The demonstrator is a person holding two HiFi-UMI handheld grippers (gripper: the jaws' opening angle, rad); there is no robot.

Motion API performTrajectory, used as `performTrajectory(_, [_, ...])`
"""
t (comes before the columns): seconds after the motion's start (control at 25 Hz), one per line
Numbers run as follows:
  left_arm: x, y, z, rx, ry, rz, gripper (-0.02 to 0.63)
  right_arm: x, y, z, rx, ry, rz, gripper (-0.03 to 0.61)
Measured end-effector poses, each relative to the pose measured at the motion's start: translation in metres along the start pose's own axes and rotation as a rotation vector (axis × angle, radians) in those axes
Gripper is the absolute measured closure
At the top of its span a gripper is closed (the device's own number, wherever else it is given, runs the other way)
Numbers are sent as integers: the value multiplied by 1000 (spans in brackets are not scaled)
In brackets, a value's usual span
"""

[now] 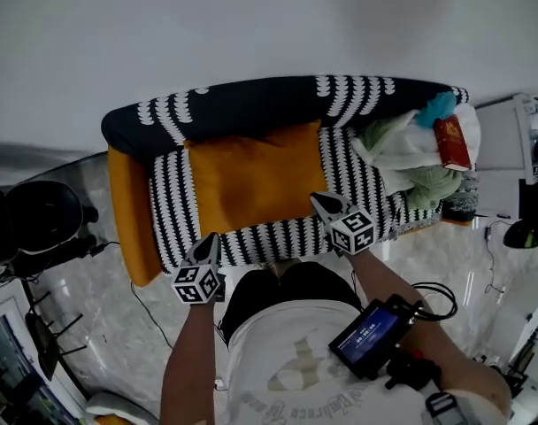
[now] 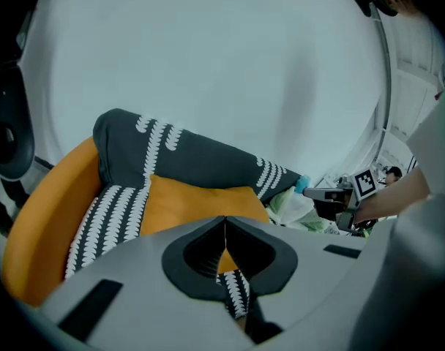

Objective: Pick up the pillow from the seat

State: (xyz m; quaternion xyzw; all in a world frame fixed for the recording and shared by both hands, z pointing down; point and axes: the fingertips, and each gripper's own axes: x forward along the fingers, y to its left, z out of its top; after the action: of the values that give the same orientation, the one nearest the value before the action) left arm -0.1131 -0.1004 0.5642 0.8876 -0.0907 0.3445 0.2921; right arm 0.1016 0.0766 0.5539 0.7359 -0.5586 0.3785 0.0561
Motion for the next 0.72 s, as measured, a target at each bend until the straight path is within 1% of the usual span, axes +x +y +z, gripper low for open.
performTrajectory(0.2, [26, 9, -6, -16, 35, 12, 601, 21, -23, -5, 23, 19, 6, 565])
performTrajectory(0.44, [63, 20, -15, -34, 63, 19, 601, 43, -52, -26, 39, 63, 3, 565])
performTrajectory(0.56, [71, 30, -9, -29, 69, 21, 601, 57, -57, -28, 37, 72, 1, 565])
performTrajectory(0.72, [76, 31, -8, -31, 74, 16, 601, 59, -56, -27, 27, 78, 2, 565])
